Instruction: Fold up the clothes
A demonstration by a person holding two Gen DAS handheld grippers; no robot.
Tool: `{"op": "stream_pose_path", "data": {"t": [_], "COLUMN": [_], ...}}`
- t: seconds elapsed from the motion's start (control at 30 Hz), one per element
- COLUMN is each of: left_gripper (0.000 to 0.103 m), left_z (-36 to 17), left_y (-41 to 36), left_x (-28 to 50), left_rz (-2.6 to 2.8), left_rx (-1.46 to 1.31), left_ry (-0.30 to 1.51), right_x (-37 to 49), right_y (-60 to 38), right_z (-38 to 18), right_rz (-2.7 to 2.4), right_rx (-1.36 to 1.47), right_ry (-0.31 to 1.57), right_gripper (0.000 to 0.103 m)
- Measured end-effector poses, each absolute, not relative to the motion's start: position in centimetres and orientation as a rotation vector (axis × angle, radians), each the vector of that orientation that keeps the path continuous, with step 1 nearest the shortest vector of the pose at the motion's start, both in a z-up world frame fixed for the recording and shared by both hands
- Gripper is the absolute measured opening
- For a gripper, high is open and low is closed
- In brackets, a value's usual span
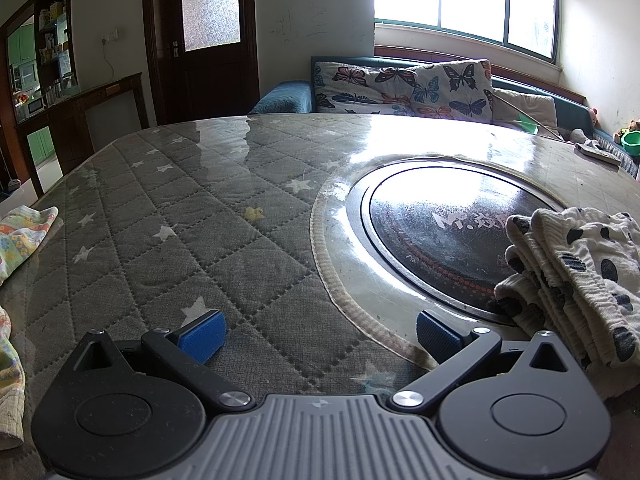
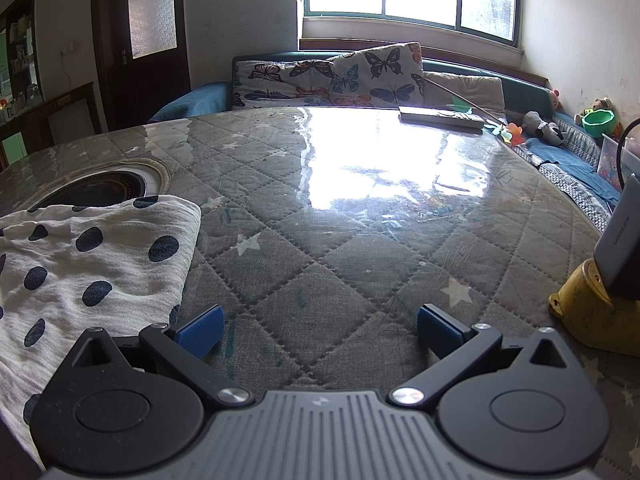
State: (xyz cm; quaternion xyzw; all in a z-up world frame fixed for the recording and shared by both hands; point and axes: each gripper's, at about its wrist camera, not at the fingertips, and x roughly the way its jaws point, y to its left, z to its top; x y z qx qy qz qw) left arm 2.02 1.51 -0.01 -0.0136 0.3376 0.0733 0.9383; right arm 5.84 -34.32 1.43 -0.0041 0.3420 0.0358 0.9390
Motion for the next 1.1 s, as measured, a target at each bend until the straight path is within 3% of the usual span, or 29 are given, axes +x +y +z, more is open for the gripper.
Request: {"op": "stream_pose_path", "data": {"t": [1.1], "left_gripper": [0.103], "left_z": [-0.25], "left_y": [1.53], "left_x": [2.01], "left_rz": [0.148], "left_rx": [-0.031], "left_ry": [0.690], "right_x": [5.66], "right_y": [-34.19], "right_z": [1.49], "right_rz": [0.071], "right_rx": [-0.014], "right_ry": [0.701], "right_gripper": [0.103]}}
